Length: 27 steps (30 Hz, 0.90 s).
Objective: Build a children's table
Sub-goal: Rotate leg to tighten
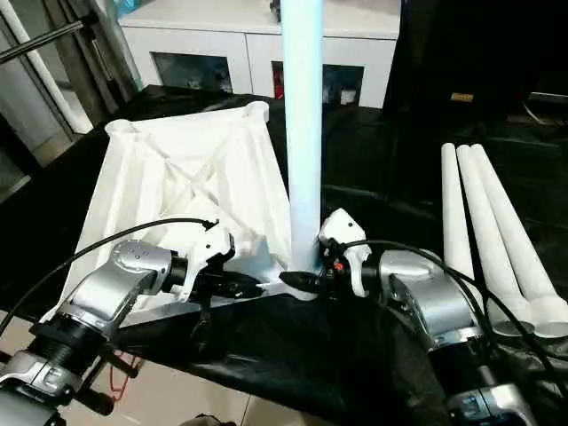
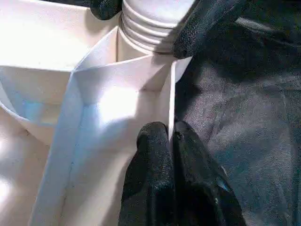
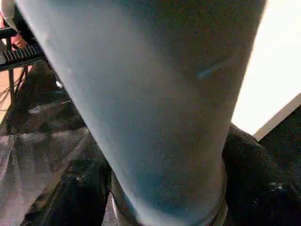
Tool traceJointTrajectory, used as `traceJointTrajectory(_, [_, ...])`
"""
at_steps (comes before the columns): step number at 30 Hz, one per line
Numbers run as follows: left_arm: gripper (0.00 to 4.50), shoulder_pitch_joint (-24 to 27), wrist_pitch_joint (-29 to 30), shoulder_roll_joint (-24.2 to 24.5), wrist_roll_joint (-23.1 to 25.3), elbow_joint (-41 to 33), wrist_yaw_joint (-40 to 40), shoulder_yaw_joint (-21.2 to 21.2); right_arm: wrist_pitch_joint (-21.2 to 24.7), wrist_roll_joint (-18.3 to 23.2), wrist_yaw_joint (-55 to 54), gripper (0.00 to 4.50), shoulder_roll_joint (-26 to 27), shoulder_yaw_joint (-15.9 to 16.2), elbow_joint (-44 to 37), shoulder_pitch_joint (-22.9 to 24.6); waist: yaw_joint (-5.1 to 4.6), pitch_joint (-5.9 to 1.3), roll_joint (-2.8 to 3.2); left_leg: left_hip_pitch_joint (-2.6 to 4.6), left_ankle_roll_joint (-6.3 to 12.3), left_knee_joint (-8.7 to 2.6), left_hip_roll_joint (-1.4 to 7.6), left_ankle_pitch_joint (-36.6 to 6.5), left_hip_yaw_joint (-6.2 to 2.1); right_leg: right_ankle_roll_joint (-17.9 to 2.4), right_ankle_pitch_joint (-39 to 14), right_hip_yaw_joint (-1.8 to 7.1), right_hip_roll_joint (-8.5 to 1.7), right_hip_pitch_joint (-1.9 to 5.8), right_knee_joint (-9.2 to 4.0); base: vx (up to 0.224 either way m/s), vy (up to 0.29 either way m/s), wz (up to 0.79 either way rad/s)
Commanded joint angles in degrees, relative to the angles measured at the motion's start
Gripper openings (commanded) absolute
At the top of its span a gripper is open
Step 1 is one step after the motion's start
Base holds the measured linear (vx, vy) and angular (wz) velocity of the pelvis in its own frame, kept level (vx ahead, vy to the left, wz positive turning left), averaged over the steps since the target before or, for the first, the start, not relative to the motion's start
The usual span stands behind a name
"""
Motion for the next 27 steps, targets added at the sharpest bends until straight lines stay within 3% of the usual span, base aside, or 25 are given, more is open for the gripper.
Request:
traceJointTrajectory(1, [0.00, -0.29, 0.13, -0.85, -1.48, -1.93, -0.77, -0.82, 1.07, 1.13, 0.63, 2.75, 1.25, 1.87, -1.53, 0.72, -0.05, -3.75, -0.73, 0.93, 4.74, -3.63, 3.49, -8.56, -1.35, -13.34, -8.38, 2.81, -4.98, 2.81, -4.29, 0.000, 0.000, 0.00])
traceJointTrajectory(4, [0.00, -2.00, 1.11, -4.12, -0.63, 1.02, 5.76, 1.10, 1.00, -0.94, -7.91, 2.74, 5.62, 0.21, 2.11, 0.13, -0.23, -3.69, -0.84, 0.88, 4.29, -3.67, 3.46, -8.31, -1.36, -13.44, -8.36, 2.83, -4.97, 2.72, -4.24, 0.000, 0.000, 0.00])
traceJointTrajectory(5, [0.00, -2.62, 1.34, -5.14, -0.22, 2.04, 7.98, 1.69, 1.11, -1.55, -10.55, 2.74, 6.91, -0.36, 3.42, -0.25, -0.49, -3.54, -1.08, 0.86, 3.75, -3.76, 3.26, -8.96, -1.34, -13.38, -9.57, 2.76, -4.97, 2.69, -4.45, 0.000, 0.000, 0.00])
traceJointTrajectory(8, [0.00, -4.15, 1.97, -7.20, 0.30, 4.26, 12.09, 2.81, 1.55, -2.46, -15.19, 2.74, 9.23, -1.28, 6.30, -1.25, -1.04, -3.31, -1.06, 0.99, 2.60, -3.96, 3.09, -10.95, -1.38, -12.06, -14.38, 2.75, -4.95, 2.72, -4.94, 0.000, 0.000, 0.00])
traceJointTrajectory(11, [0.00, -7.99, 3.27, -12.23, 1.12, 9.37, 21.43, 5.31, 2.77, -4.40, -26.69, 2.74, 15.03, -3.32, 13.58, -4.16, -1.57, -3.18, -1.27, 1.30, 1.63, -3.92, 2.74, -12.53, -1.35, -11.07, -18.18, 2.76, -4.98, 2.60, -5.54, 0.000, 0.000, 0.00])
traceJointTrajectory(14, [0.00, -9.87, 3.37, -15.19, 1.69, 11.53, 26.10, 5.78, 2.67, -6.51, -37.24, 2.74, 19.38, -4.69, 19.40, -6.90, -2.24, -3.00, -1.06, 1.36, 0.74, -4.18, 2.75, -13.56, -1.65, -10.40, -20.39, 2.67, -5.05, 2.54, -5.70, 0.000, 0.000, 0.00])
traceJointTrajectory(15, [0.00, -9.87, 3.37, -15.19, 1.69, 11.53, 26.10, 5.78, 2.67, -6.51, -37.24, 2.74, 19.38, -4.69, 19.40, -6.90, -2.44, -3.05, -1.14, 1.31, 0.80, -4.30, 2.72, -14.07, -1.72, -10.07, -20.43, 2.62, -4.99, 2.75, -5.77, 0.000, 0.000, 0.00])
traceJointTrajectory(16, [0.00, -10.12, 3.41, -15.70, 1.79, 11.81, 26.93, 5.80, 2.24, -6.94, -38.81, 3.30, 20.16, -4.71, 20.44, -7.39, -2.34, -3.15, -1.13, 1.40, 0.93, -4.20, 2.79, -13.88, -1.66, -10.10, -19.71, 2.75, -5.05, 2.70, -5.75, 0.000, 0.000, 0.00])
traceJointTrajectory(17, [0.00, -10.04, 3.25, -16.01, 1.91, 11.72, 26.85, 5.64, 2.03, -6.75, -39.31, 3.44, 21.11, -5.26, 21.07, -7.72, -2.28, -3.24, -1.23, 1.38, 1.38, -4.18, 2.81, -13.11, -1.57, -10.50, -17.77, 2.88, -5.02, 2.70, -5.59, 0.000, 0.000, 0.00])
traceJointTrajectory(21, [0.00, -8.53, 2.38, -14.96, 1.98, 10.05, 23.86, 4.74, 1.95, -5.17, -35.78, 3.66, 21.70, -6.58, 19.81, -7.83, -2.19, -3.31, -1.27, 1.08, 2.79, -4.15, 2.87, -11.44, -1.48, -11.18, -14.69, 2.88, -5.04, 2.90, -5.32, 0.000, 0.000, 0.00])
traceJointTrajectory(24, [0.00, -7.03, 1.30, -13.20, 1.45, 8.33, 20.20, 3.66, -0.05, -5.92, -33.06, 3.91, 20.06, -5.30, 18.46, -7.80, -2.29, -3.27, -1.22, 0.87, 2.98, -4.20, 2.91, -11.99, -1.53, -11.13, -15.55, 2.89, -5.24, 3.04, -5.37, 0.000, 0.000, 0.00])
traceJointTrajectory(27, [0.00, -5.96, 1.36, -11.79, 1.03, 6.63, 17.88, 2.89, -1.09, -5.78, -28.97, 4.00, 17.88, -3.57, 16.01, -7.13, -2.18, -3.28, -1.12, 1.19, 3.03, -4.20, 3.09, -11.89, -1.44, -11.53, -14.85, 2.94, -5.09, 2.86, -5.31, 0.000, 0.000, 0.00])
